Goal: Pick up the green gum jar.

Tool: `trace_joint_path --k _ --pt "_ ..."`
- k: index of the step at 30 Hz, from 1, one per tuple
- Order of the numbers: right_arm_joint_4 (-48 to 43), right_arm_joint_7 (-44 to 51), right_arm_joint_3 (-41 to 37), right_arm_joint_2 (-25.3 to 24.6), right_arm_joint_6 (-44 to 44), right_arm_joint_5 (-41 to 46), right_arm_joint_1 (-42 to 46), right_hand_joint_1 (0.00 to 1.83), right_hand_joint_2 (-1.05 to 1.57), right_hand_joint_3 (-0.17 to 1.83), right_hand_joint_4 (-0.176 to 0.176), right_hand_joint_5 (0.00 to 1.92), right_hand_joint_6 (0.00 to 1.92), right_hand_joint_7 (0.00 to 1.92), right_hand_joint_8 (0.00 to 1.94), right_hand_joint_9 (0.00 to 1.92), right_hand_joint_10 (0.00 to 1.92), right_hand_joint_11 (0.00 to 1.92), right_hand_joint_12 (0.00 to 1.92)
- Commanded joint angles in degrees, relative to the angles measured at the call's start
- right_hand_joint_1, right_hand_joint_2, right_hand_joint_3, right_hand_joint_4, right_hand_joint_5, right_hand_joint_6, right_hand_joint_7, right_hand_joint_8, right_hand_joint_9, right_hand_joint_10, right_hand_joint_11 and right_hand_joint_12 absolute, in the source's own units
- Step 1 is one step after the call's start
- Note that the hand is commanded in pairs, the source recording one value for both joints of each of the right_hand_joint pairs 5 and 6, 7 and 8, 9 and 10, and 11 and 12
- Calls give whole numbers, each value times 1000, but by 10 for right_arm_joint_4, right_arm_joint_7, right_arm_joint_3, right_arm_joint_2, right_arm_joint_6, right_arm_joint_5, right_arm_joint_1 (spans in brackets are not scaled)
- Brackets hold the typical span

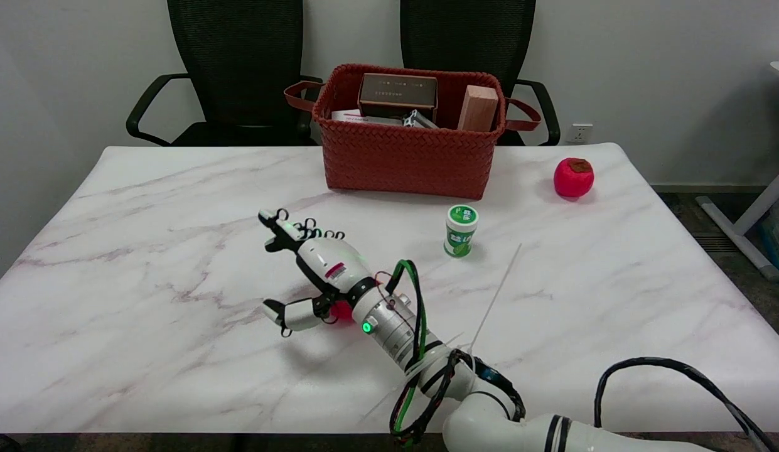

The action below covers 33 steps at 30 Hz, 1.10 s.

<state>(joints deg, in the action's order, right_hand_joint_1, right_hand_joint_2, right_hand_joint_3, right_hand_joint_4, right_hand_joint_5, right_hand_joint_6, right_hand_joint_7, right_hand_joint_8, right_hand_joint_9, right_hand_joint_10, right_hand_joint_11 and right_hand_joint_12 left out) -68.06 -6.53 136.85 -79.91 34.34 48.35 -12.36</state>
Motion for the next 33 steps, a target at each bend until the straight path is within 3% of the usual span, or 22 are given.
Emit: trace_joint_path --k 1,21,33 --pt "-32 -7 -69 -13 152 8 66 1031 699 686 0 80 80 453 453 399 399 275 275" --pt "-40 -7 -77 -6 291 88 108 1047 770 717 0 85 85 472 472 402 402 304 304" --pt "-45 -12 -110 -3 310 131 104 1027 697 782 0 124 124 389 389 402 402 274 274"
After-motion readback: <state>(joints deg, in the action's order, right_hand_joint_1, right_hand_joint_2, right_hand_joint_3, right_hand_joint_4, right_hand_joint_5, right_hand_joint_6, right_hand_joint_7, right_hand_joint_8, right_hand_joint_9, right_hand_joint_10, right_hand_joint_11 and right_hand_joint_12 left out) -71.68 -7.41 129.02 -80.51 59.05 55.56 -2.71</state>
